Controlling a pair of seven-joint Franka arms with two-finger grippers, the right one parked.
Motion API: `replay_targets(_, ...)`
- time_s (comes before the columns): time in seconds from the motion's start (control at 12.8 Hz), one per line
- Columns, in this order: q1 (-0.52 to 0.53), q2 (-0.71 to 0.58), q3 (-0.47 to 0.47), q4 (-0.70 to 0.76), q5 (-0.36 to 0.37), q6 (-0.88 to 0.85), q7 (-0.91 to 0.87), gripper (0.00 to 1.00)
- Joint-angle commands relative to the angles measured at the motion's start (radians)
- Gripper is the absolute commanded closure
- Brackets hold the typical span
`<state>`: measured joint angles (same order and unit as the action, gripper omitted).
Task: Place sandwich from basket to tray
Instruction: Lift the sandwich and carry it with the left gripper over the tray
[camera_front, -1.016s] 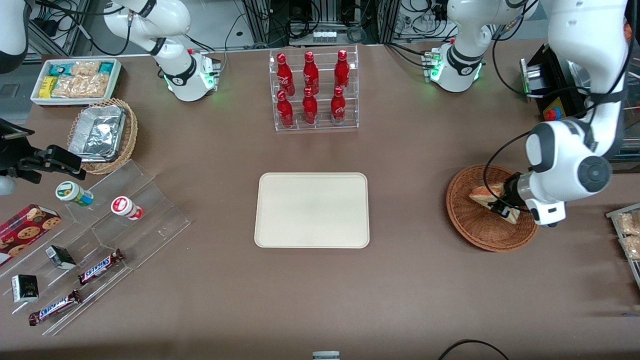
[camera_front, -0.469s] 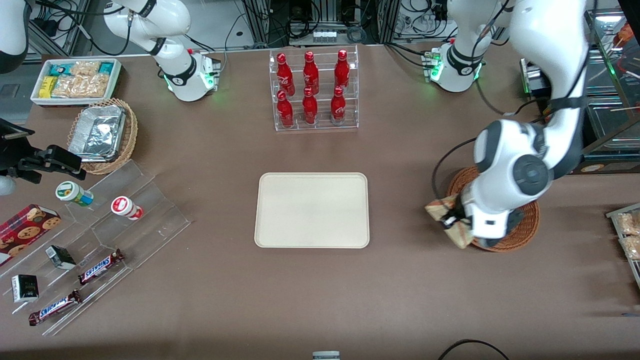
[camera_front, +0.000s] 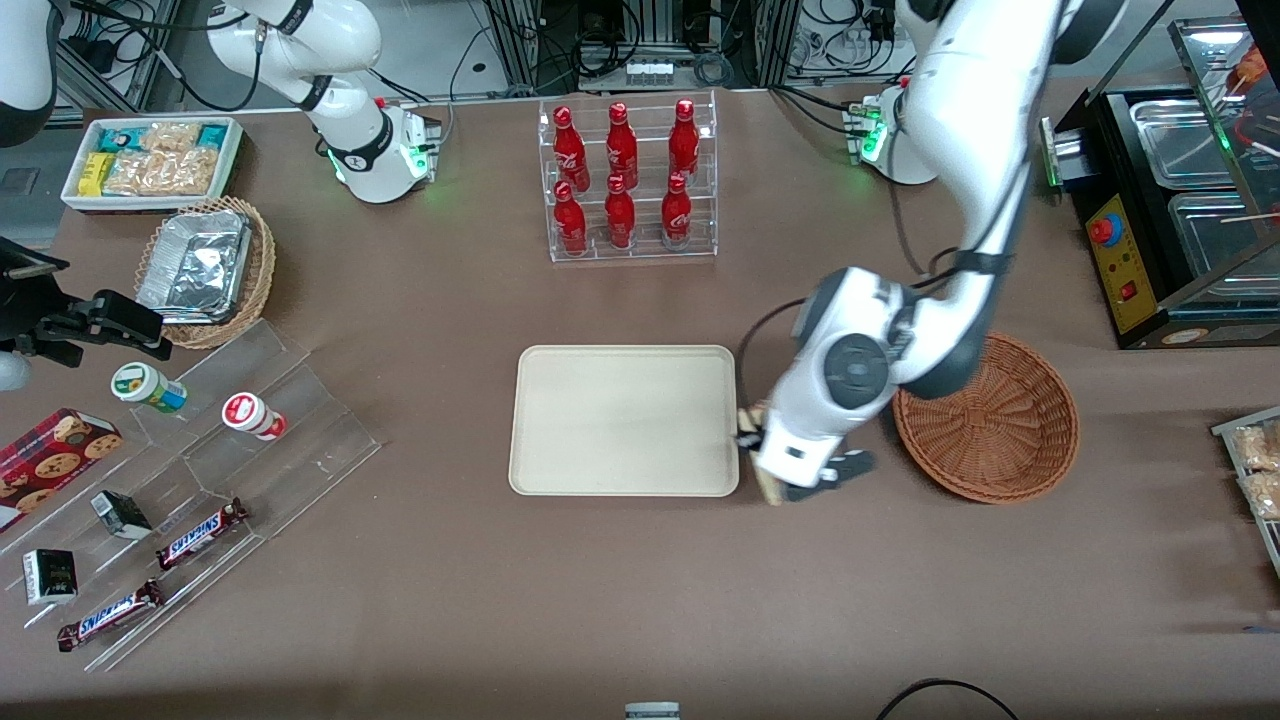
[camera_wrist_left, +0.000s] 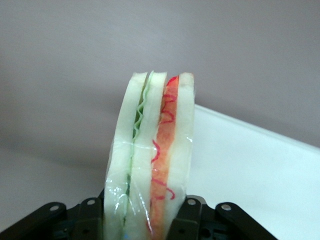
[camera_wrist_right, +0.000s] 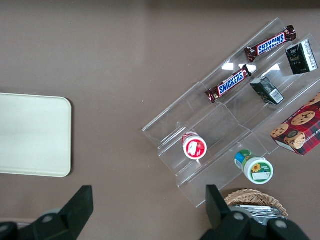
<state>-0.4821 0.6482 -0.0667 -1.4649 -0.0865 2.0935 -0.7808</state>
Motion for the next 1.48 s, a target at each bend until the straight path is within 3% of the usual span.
replay_targets(0.0, -0.071, 0.083, -0.001, 0.048, -0.012, 0.072, 0.049, 0.53)
replay_targets(0.39, -0.093, 0.179, -0.025, 0.086, -0.013, 0.077, 0.064, 0.53)
replay_targets(0.94, -0.104, 0.192, -0.028, 0.092, -0.012, 0.079, 0.072, 0.47)
replay_targets(1.17, -0.102, 0.203, -0.027, 0.101, -0.006, 0.099, 0.074, 0.22)
replay_targets(1.33, -0.102, 0.196, -0.027, 0.103, -0.004, 0.096, 0.072, 0.2)
replay_targets(1.41, -0.101, 0.183, -0.027, 0.106, -0.004, 0.086, 0.071, 0.13)
